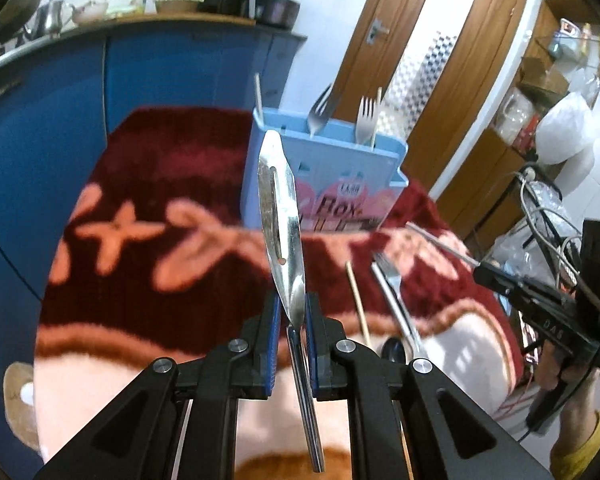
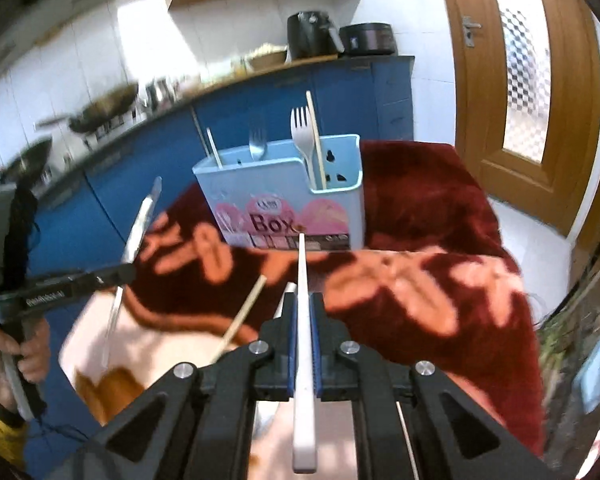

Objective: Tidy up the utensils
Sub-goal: 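Carry the tongs with the left tool while the right tool carries the knife to the holder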

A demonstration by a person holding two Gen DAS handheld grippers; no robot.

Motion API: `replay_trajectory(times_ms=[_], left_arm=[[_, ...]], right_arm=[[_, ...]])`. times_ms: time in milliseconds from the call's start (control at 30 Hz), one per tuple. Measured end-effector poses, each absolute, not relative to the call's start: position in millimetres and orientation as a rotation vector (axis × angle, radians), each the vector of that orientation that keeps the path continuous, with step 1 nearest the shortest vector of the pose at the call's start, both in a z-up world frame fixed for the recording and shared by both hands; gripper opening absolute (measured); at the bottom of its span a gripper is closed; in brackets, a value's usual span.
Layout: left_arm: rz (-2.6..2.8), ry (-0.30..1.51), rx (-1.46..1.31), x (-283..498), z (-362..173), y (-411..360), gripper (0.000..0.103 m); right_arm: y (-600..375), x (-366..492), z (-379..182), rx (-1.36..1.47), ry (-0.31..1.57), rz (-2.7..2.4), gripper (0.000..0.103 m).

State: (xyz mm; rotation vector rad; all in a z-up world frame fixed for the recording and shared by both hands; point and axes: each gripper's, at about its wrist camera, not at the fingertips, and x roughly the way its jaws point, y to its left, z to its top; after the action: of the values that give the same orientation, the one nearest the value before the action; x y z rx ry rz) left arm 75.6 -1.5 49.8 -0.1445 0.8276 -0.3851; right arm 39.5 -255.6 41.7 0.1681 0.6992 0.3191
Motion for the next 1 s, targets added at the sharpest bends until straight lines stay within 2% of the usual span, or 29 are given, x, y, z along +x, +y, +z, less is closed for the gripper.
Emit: replay_trajectory(times_ms=[367,767,1000], left_arm=[[-0.344,0.660,-0.158,100,79,-10,0.011],[-0.277,0.404,-0.153,163,135,-21,0.011],[-0.225,0.276,-0.138,198,129,-27,0.011]], right_arm=[[-252,41,63,0.128,0.550,0.284,0.007],[-263,69,72,0.107,0.583,0.253,0.007],[-268,84,77,0.101,0.643,0.251,0.007]])
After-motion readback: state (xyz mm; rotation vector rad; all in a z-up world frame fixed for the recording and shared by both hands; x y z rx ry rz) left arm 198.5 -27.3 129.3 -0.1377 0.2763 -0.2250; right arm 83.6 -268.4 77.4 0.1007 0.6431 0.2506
